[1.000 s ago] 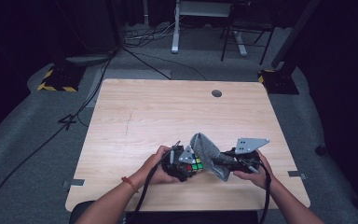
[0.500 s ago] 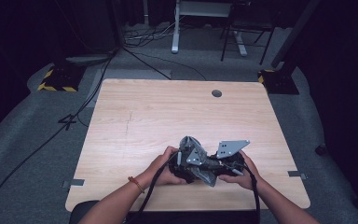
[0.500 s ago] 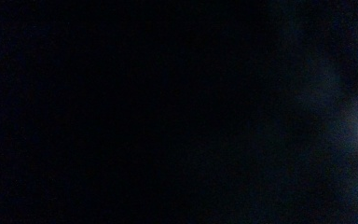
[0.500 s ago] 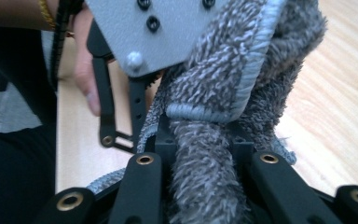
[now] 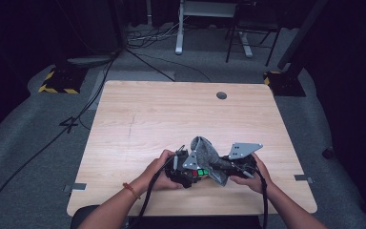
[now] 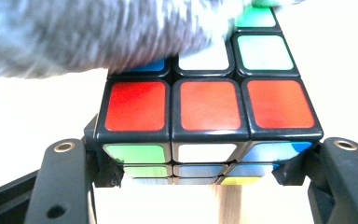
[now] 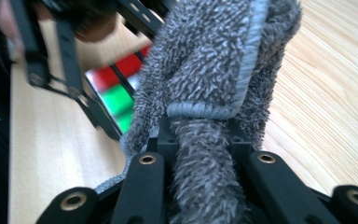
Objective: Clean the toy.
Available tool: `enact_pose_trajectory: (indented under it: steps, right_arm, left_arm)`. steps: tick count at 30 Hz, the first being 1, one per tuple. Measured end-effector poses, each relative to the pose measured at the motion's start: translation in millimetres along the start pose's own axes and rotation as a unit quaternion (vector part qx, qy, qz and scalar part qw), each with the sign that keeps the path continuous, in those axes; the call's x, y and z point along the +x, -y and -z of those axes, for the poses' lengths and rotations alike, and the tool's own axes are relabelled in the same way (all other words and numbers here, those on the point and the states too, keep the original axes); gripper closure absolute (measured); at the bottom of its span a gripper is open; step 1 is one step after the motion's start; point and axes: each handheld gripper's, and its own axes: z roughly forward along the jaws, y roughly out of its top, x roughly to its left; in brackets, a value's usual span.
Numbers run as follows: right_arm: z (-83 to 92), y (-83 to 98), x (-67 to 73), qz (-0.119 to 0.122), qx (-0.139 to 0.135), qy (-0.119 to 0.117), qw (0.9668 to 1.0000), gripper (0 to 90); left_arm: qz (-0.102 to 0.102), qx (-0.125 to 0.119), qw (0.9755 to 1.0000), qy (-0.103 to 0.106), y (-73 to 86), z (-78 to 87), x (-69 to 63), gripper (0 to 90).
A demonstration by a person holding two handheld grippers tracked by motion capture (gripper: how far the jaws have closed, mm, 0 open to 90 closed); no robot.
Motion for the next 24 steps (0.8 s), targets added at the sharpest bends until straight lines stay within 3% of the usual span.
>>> enact_pose_trajectory:
  steps: [5,9,14,18,24]
  right_arm:
    - [-4.2,11.9,-7.4,-0.039,0.000,-0.013,0.9991,75.6]
    - [-7.4,11.5,-1.1,-0.034,-0.001,-0.027,0.9990,75.7]
    - [-5.7,12.3,-1.7,-0.040,-0.015,-0.040,0.9983,75.9]
    - [0.4,10.0,-0.7,-0.033,-0.041,-0.053,0.9972,76.0]
    - [8.3,3.2,5.5,-0.019,-0.064,-0.058,0.9961,75.8]
  left_arm:
    - [0.010,-0.051,0.9986,0.005,-2.0,14.8,2.7,33.8]
    - [0.007,-0.056,0.9984,-0.001,-2.6,15.0,1.6,33.7]
    - [0.006,-0.050,0.9987,-0.004,-3.2,11.2,3.0,33.6]
    - [0.001,-0.030,0.9995,-0.006,-4.8,4.5,2.5,33.2]
    - [-0.005,-0.023,0.9997,-0.004,-7.8,-2.2,0.3,33.3]
